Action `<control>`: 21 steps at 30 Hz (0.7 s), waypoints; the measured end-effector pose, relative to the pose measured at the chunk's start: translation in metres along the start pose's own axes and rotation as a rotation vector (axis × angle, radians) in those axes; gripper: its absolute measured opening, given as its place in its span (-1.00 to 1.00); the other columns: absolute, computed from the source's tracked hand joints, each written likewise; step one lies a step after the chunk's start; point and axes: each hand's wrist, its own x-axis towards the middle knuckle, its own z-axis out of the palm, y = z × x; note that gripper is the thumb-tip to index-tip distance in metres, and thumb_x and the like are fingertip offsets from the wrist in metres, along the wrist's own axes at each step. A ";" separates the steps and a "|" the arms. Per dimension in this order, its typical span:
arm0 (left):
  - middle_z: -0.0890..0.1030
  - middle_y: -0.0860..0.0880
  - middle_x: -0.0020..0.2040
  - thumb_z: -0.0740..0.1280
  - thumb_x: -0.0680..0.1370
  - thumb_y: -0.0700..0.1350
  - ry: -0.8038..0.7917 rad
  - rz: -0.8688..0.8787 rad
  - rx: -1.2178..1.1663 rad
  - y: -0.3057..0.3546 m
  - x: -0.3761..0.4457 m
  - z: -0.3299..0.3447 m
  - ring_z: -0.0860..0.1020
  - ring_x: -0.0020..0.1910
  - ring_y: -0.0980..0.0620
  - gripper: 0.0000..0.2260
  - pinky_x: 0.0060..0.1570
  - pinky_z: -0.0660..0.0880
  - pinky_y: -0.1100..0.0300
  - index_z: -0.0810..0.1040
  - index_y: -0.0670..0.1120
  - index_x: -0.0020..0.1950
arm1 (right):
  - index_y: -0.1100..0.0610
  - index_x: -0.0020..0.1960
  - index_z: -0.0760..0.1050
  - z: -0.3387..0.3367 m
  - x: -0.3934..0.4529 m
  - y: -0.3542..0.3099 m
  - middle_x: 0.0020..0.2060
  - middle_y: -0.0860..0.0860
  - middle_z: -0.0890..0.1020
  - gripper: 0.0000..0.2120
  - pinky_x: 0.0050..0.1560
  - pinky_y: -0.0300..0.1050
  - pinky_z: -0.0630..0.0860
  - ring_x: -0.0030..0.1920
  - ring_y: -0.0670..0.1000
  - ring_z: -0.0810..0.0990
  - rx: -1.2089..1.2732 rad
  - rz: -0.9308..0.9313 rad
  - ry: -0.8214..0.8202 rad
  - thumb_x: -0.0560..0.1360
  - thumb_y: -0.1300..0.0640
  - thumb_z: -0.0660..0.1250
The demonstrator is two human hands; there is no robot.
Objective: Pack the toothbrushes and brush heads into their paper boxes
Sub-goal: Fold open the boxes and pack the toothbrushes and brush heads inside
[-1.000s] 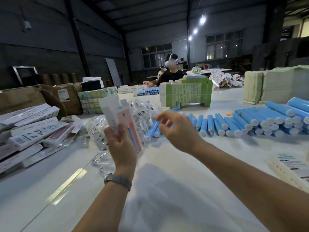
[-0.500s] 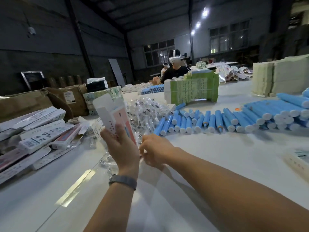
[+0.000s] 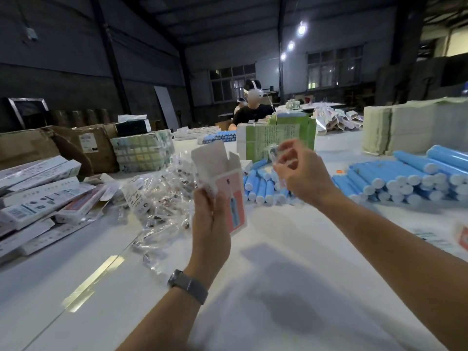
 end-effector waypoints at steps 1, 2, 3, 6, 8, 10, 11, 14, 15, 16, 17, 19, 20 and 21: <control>0.55 0.33 -0.15 0.14 0.64 0.01 -0.067 0.009 0.019 -0.002 -0.003 0.002 0.56 -0.15 0.30 -0.90 -0.15 0.54 0.36 0.32 0.00 0.01 | 0.05 0.22 0.37 -0.006 -0.002 -0.004 -0.12 0.06 0.55 -0.64 -0.35 -0.24 0.54 -0.21 0.03 0.61 0.163 0.013 -0.001 0.52 0.35 0.34; 0.55 0.34 -0.13 0.13 0.64 0.00 -0.117 0.019 0.040 -0.004 -0.006 0.004 0.55 -0.15 0.31 -0.92 -0.15 0.52 0.39 0.32 0.01 0.01 | 0.03 0.30 0.33 -0.011 -0.004 -0.008 -0.10 0.10 0.53 -0.54 -0.36 -0.22 0.55 -0.23 0.02 0.62 0.299 0.005 0.001 0.51 0.39 0.32; 0.55 0.34 -0.12 0.13 0.64 0.01 -0.148 0.032 0.062 -0.006 -0.008 0.004 0.54 -0.15 0.31 -0.91 -0.15 0.51 0.40 0.33 0.02 0.00 | 0.00 0.35 0.31 -0.016 -0.006 -0.013 -0.09 0.12 0.51 -0.47 -0.35 -0.20 0.57 -0.25 -0.01 0.62 0.399 -0.017 0.006 0.50 0.42 0.30; 0.54 0.31 -0.10 0.11 0.59 0.15 -0.179 0.058 0.121 -0.010 -0.009 0.002 0.50 -0.15 0.29 -0.80 -0.13 0.50 0.35 0.34 0.04 0.02 | -0.02 0.35 0.41 -0.028 -0.007 -0.031 -0.11 0.10 0.55 -0.47 -0.32 -0.13 0.59 -0.28 -0.01 0.64 0.561 -0.123 0.009 0.50 0.43 0.28; 0.54 0.33 -0.08 0.10 0.58 0.18 -0.193 0.069 0.141 -0.011 -0.008 -0.001 0.51 -0.14 0.28 -0.79 -0.13 0.51 0.33 0.34 0.07 0.05 | 0.06 0.29 0.52 -0.031 -0.009 -0.043 -0.17 -0.02 0.60 -0.53 -0.33 -0.09 0.59 -0.29 0.03 0.64 0.649 -0.181 0.025 0.48 0.46 0.28; 0.54 0.34 -0.07 0.09 0.59 0.17 -0.202 0.096 0.168 -0.012 -0.008 -0.002 0.52 -0.14 0.26 -0.82 -0.14 0.49 0.36 0.32 0.10 0.06 | 0.09 0.21 0.56 -0.031 -0.012 -0.053 -0.24 -0.09 0.63 -0.56 -0.33 -0.07 0.60 -0.29 0.05 0.64 0.700 -0.231 0.034 0.45 0.48 0.29; 0.54 0.34 -0.07 0.08 0.59 0.18 -0.203 0.103 0.183 -0.011 -0.009 -0.002 0.52 -0.14 0.25 -0.82 -0.15 0.48 0.36 0.31 0.10 0.05 | 0.10 0.20 0.56 -0.030 -0.014 -0.056 -0.25 -0.06 0.64 -0.57 -0.32 -0.07 0.60 -0.29 0.05 0.65 0.696 -0.259 0.034 0.44 0.48 0.30; 0.54 0.31 -0.07 0.10 0.62 0.13 -0.203 0.091 0.210 -0.010 -0.010 -0.002 0.53 -0.13 0.26 -0.85 -0.14 0.47 0.38 0.32 0.08 0.06 | 0.10 0.18 0.54 -0.025 -0.021 -0.061 -0.20 0.00 0.61 -0.58 -0.33 -0.14 0.59 -0.28 0.07 0.66 0.579 -0.361 0.014 0.42 0.47 0.35; 0.54 0.32 -0.09 0.10 0.63 0.09 -0.202 0.091 0.216 -0.010 -0.011 -0.001 0.53 -0.14 0.28 -0.89 -0.16 0.45 0.41 0.32 0.08 0.05 | 0.07 0.17 0.52 -0.021 -0.023 -0.060 -0.18 -0.08 0.59 -0.57 -0.32 -0.16 0.59 -0.28 0.05 0.65 0.507 -0.397 0.004 0.42 0.45 0.38; 0.54 0.33 -0.10 0.10 0.63 0.07 -0.198 0.097 0.223 -0.010 -0.012 0.000 0.53 -0.16 0.28 -0.90 -0.20 0.43 0.44 0.31 0.07 0.03 | 0.04 0.17 0.50 -0.017 -0.025 -0.059 -0.19 -0.17 0.57 -0.57 -0.30 -0.19 0.59 -0.29 -0.01 0.63 0.430 -0.423 0.000 0.41 0.42 0.42; 0.54 0.34 -0.12 0.10 0.63 0.09 -0.193 0.105 0.229 -0.009 -0.012 0.001 0.53 -0.19 0.28 -0.87 -0.24 0.41 0.46 0.31 0.06 0.00 | 0.02 0.17 0.48 -0.013 -0.028 -0.058 -0.22 -0.21 0.56 -0.56 -0.29 -0.23 0.56 -0.30 -0.08 0.60 0.362 -0.439 0.005 0.41 0.39 0.44; 0.54 0.32 -0.15 0.09 0.60 0.16 -0.194 0.113 0.237 -0.008 -0.013 0.002 0.52 -0.23 0.26 -0.80 -0.30 0.39 0.45 0.30 0.04 -0.02 | 0.02 0.18 0.44 -0.009 -0.030 -0.054 -0.27 -0.20 0.55 -0.56 -0.28 -0.29 0.53 -0.31 -0.12 0.58 0.245 -0.468 0.046 0.42 0.34 0.48; 0.55 0.32 -0.15 0.09 0.61 0.15 -0.198 0.110 0.241 -0.008 -0.013 0.002 0.52 -0.25 0.25 -0.80 -0.33 0.39 0.45 0.31 0.04 -0.02 | 0.05 0.19 0.44 -0.008 -0.030 -0.053 -0.27 -0.18 0.55 -0.57 -0.28 -0.29 0.53 -0.30 -0.11 0.58 0.197 -0.487 0.069 0.42 0.32 0.49; 0.56 0.32 -0.15 0.10 0.62 0.13 -0.201 0.112 0.246 -0.008 -0.013 0.002 0.52 -0.26 0.25 -0.82 -0.34 0.39 0.44 0.31 0.03 -0.02 | 0.10 0.20 0.45 -0.008 -0.030 -0.052 -0.27 -0.17 0.56 -0.58 -0.29 -0.28 0.53 -0.30 -0.11 0.59 0.164 -0.501 0.089 0.42 0.31 0.50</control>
